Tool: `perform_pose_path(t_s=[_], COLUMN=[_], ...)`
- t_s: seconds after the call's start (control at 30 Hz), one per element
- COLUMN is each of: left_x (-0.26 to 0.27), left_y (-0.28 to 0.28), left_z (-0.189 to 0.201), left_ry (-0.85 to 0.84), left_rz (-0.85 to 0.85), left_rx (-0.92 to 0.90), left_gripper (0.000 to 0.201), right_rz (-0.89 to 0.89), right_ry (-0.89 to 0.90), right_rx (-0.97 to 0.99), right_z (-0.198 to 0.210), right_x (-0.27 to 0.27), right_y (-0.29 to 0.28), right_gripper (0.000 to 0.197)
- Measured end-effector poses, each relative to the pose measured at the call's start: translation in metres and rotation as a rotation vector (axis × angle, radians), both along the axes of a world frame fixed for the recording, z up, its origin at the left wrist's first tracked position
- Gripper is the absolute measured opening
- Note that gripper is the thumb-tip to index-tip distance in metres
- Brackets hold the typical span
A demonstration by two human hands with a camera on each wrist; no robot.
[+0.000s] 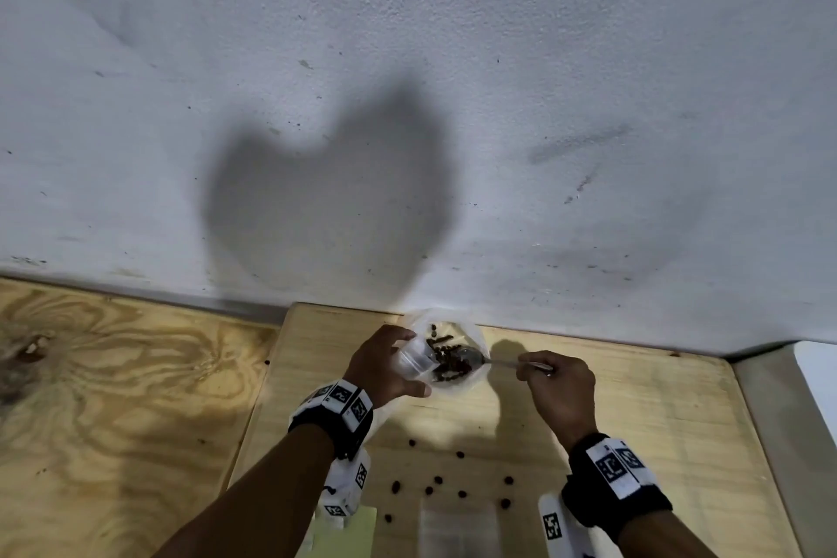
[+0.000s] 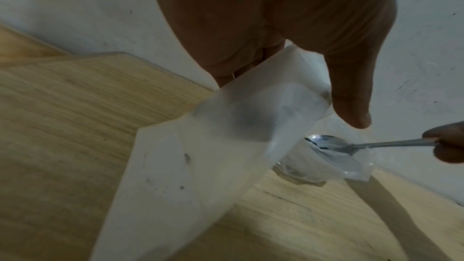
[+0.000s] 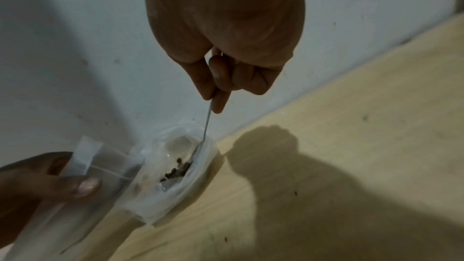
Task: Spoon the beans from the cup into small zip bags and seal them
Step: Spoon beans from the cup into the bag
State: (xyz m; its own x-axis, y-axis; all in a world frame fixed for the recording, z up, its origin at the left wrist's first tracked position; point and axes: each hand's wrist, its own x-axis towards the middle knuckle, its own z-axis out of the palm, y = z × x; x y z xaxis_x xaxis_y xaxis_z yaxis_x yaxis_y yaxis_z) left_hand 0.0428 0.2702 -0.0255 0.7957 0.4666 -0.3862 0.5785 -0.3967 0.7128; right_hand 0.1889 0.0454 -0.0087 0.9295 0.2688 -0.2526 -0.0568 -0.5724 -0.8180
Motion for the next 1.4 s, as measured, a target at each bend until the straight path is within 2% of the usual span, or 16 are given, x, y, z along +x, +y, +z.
perform_pose_path(t_s=[0.2,0.53,0.7,1.0,1.2,1.33,1.4], left_x=[0.000,0.000,0.001,0.002,0.005,0.003,0.003], left_y=[-0.004,-0.003,0.003,0.005,-0.002,-0.003,-0.003], left_z=[-0.004,-0.006,0.000,0.006,0.010,0.010,0.010], left_ry=[-0.030,-0.029,0.023,0.062,0.056,0.057,0.059], left_rz=[-0.055,-0.091,-0.041,-0.073,-0.062,-0.036,-0.021], left_rx=[0.027,0.018,-0.023,-0.012,0.005,-0.018,-0.032], left_gripper=[0.091,0.093,0.094,0.096,0.095,0.096,0.096], right_rz=[0.037,-0.275,-0.340,-0.231,-0.103,0.111,0.251], right_ry=[0.110,0.424,0.520,0.387,0.313,0.058,-0.094], right_rx=[-0.064,0.110,0.177,0.217,0.245,0.146,0.082], right_z=[-0.001,-0.034,-0.028,0.025,0.054,0.059,0.059], right_x=[-0.001,-0.028,-0.020,0.015,0.011,-0.005,-0.012], right_y=[0.015,0.024,0.018,-0.011,0.000,0.019,0.025], right_gripper=[0.019,0.017,0.018,0.014,0.013,0.024,0.022])
